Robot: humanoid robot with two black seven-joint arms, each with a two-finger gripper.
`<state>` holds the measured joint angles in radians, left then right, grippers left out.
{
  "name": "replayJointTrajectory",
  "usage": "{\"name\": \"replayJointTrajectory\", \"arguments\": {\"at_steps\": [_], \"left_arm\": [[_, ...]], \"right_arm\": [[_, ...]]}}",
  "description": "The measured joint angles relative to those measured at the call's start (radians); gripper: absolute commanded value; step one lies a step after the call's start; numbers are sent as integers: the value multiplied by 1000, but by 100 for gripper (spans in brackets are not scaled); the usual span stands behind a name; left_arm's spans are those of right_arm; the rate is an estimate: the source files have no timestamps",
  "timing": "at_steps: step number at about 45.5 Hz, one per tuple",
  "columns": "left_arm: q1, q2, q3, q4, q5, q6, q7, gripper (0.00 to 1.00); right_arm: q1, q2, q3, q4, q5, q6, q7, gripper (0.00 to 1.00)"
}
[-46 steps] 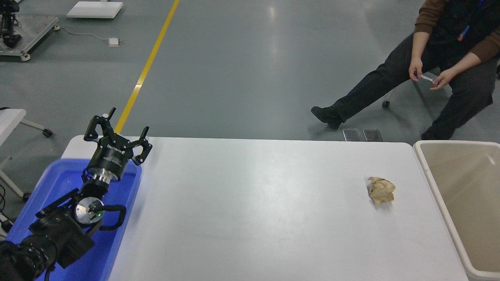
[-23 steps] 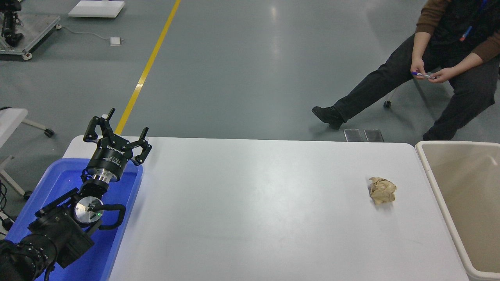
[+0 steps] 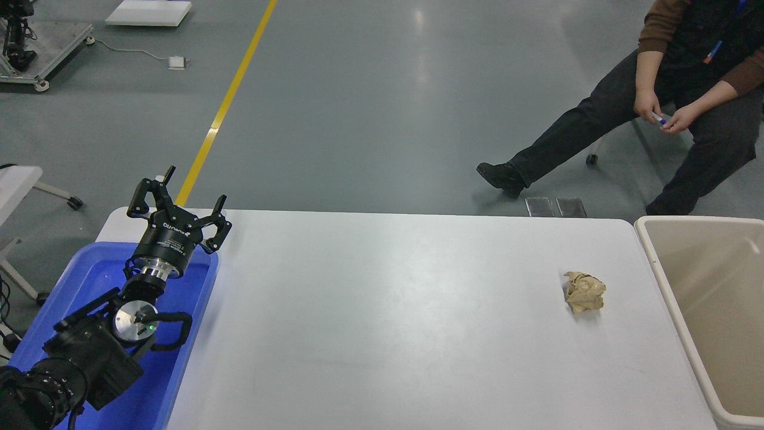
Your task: Dispose of the paper cup in the dustbin
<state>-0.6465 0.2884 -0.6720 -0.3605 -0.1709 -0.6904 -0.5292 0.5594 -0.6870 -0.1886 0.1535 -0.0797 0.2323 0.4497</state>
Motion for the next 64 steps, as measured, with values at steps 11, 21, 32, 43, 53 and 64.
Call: {"name": "replayJointTrajectory", "arguments": {"at_steps": [11,21,32,43,53,64], "left_arm": [[0,0,0,0,0,0,0,100],[-1,0,0,0,0,0,0,100],[-1,0,0,0,-1,0,0,100],[-1,0,0,0,-1,0,0,100],[-1,0,0,0,-1,0,0,100],[-1,0,0,0,-1,0,0,100]], "right_arm": [[-44,68,204,-50,14,-10,-99,0],[-59,105,440,-66,19,-15,-248,0],[-64,149,618,-82,25,-41,-376,0],[-71,191,697,-89,63,-79,-450,0],[-78,213,723,-91,79,-97,-473,34],[-82,221,733,-91,85,-104,-479,100]]}}
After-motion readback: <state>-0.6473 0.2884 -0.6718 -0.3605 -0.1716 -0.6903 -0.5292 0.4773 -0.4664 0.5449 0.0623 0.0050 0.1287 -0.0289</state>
